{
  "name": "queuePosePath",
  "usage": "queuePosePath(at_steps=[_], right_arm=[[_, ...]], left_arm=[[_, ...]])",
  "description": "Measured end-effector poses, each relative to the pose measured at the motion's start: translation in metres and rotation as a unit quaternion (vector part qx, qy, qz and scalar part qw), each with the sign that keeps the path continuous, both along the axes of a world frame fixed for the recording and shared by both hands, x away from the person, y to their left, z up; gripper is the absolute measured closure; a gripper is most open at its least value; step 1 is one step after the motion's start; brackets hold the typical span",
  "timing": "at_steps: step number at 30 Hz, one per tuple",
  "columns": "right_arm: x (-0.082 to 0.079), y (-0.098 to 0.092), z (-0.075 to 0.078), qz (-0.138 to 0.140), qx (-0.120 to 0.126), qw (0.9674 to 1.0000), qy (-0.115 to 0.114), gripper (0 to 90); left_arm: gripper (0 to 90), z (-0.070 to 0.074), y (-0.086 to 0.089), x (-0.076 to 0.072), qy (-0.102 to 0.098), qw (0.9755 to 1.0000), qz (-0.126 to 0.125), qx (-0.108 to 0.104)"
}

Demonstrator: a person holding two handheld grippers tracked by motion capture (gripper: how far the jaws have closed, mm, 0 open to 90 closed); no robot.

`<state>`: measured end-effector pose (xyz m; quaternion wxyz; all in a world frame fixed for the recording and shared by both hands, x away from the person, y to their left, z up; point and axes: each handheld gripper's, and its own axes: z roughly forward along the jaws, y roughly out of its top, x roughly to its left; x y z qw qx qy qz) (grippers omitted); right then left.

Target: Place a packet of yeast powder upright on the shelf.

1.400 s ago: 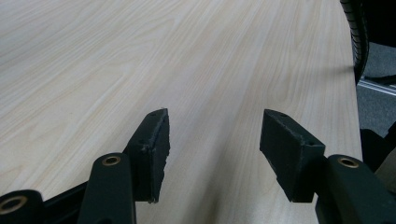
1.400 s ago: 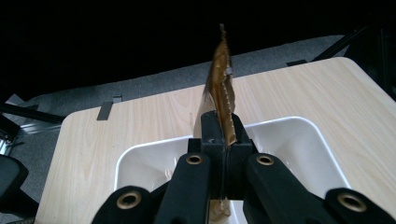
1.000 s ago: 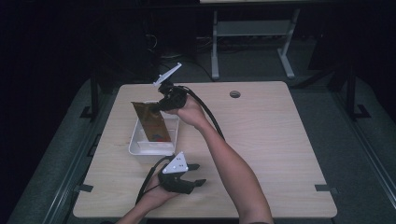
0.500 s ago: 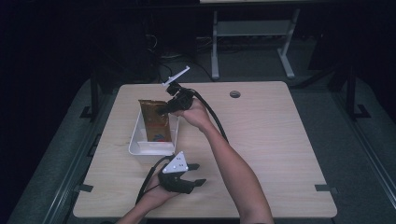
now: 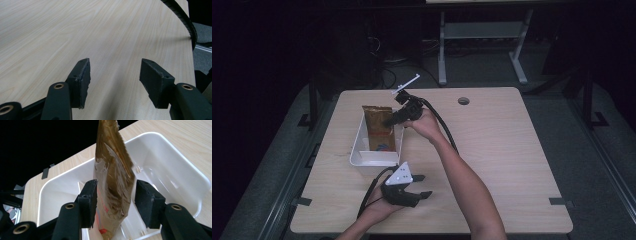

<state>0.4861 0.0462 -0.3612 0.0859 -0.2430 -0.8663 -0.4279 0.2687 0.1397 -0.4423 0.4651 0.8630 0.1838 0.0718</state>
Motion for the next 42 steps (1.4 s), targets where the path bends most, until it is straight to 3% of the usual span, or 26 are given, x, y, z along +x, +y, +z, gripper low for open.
queuePosePath(at_steps=[31,42], right_arm=[[-0.015,-0.049,0.006,-0.007,0.029,0.9995,0.008,45.0],[-0.023,-0.078,0.004,-0.021,0.037,0.9991,0.006,43.3]], left_arm=[[34.3,-0.001,0.001,0.003,0.001,0.9999,0.01,-0.006],[31.3,-0.001,0.002,0.004,0.005,0.9998,0.015,-0.011]])
